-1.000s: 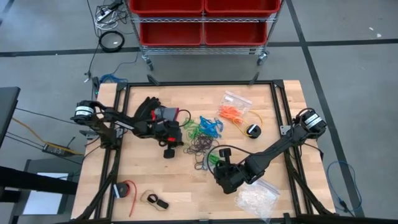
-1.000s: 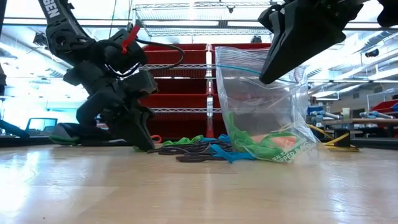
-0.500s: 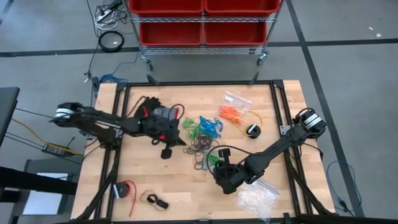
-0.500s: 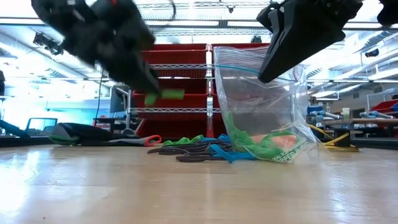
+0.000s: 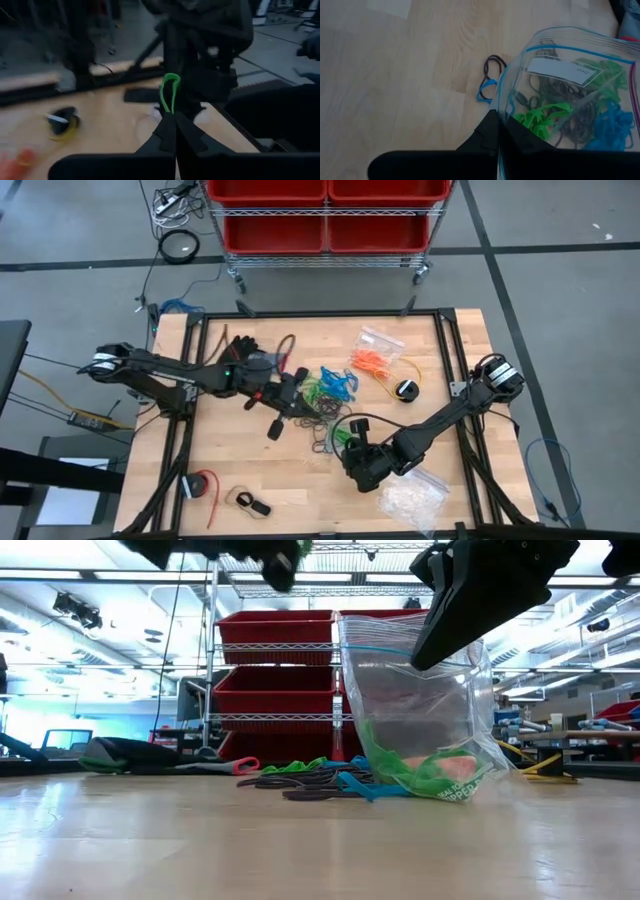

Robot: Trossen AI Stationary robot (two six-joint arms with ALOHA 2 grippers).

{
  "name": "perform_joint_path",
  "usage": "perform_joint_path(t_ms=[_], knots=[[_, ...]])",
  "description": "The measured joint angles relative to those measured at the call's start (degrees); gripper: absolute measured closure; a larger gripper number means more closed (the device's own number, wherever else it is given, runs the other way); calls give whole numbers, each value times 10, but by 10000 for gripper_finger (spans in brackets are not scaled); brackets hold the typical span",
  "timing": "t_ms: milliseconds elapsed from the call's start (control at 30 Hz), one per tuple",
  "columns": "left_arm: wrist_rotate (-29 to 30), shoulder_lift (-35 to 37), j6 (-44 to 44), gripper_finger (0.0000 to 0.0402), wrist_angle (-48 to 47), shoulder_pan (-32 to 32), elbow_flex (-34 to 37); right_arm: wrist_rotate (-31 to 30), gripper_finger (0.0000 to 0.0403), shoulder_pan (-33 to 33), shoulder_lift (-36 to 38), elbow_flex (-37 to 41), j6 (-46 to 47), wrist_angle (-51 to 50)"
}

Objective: Sort rubber bands
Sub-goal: Put the green rubber band into the transparent zip bag

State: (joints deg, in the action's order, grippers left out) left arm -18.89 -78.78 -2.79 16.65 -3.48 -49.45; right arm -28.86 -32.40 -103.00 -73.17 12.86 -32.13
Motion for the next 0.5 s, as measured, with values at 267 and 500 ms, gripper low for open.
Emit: perform_joint_path(t_ms=[267,500], knots=[[-37,-119,77,399,18,-3,-69,0,403,0,0,0,-2,2],[-57,-178,108,398,6,-4,-96,0,403,0,0,0,-6,6]])
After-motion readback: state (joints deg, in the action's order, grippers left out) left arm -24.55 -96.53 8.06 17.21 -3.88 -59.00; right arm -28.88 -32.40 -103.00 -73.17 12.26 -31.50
